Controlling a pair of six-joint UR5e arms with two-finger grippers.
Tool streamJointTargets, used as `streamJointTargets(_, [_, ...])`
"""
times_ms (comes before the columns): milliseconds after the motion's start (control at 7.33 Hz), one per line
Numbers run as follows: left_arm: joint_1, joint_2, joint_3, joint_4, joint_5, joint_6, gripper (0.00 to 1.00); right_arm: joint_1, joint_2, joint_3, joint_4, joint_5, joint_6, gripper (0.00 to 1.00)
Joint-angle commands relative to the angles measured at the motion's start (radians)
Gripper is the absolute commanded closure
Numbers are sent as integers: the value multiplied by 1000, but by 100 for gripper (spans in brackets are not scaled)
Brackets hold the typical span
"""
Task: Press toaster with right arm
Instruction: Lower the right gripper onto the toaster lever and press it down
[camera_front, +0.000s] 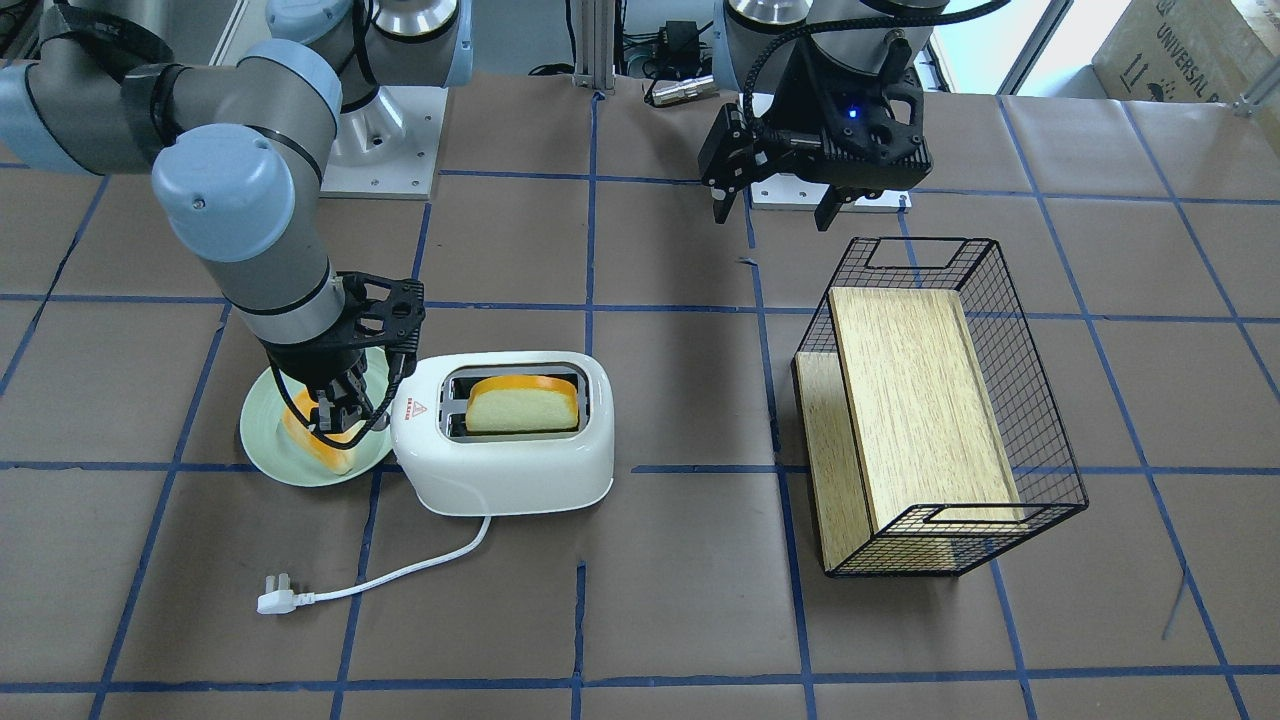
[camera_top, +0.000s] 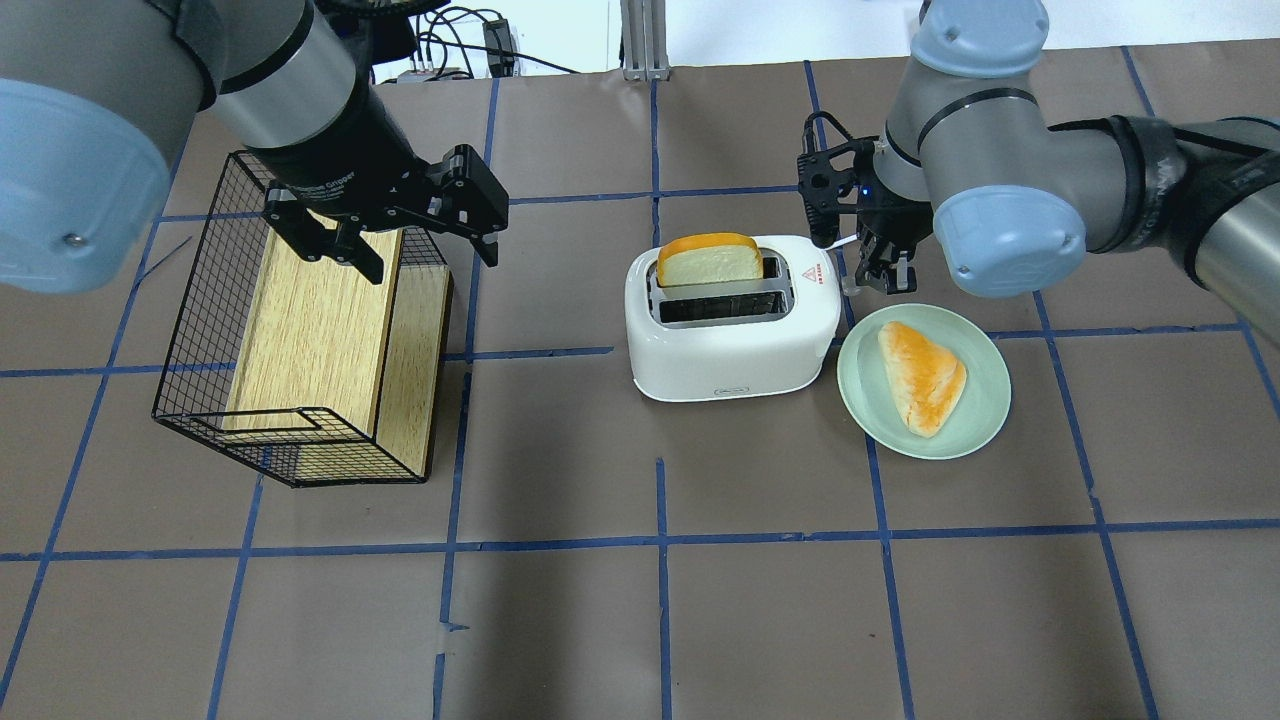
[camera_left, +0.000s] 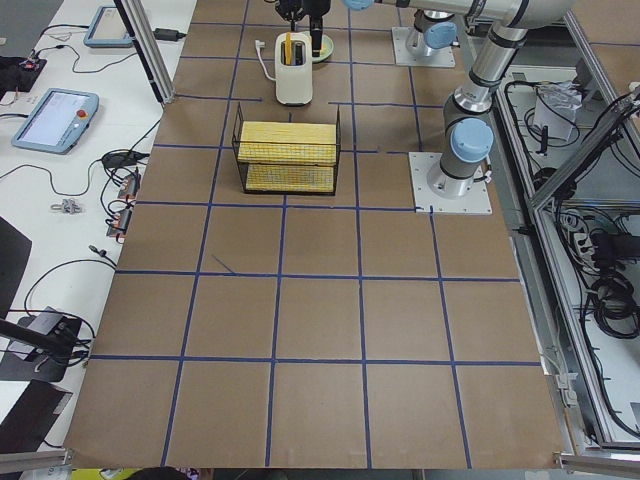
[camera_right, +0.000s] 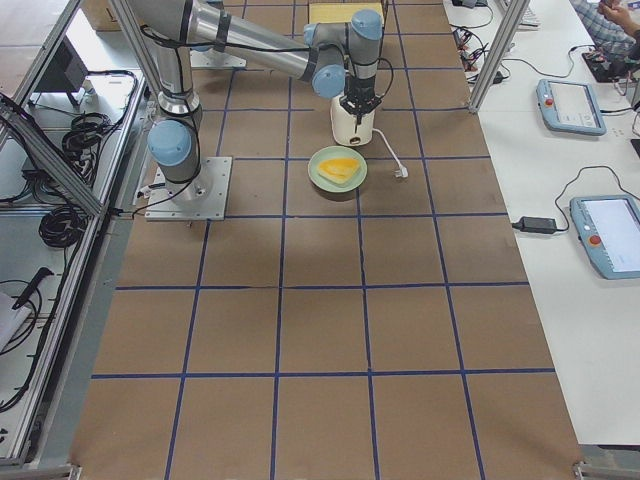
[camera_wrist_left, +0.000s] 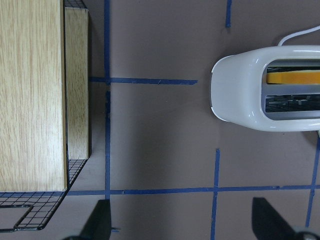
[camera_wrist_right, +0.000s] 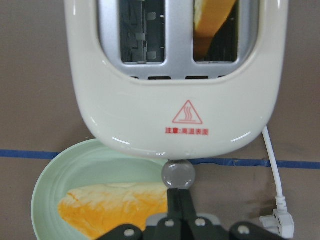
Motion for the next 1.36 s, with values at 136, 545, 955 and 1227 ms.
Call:
streamJointTargets(136, [0,0,0,0,0,0,0,0,17,5,-11,6,7,96])
streamJointTargets(545, [0,0,0,0,0,0,0,2,47,5,-45,6,12,96])
streamJointTargets(955, [0,0,0,0,0,0,0,2,64,11,-57,6,14,96])
streamJointTargets(1227, [0,0,0,0,0,0,0,2,75,63,-140,5,21,96])
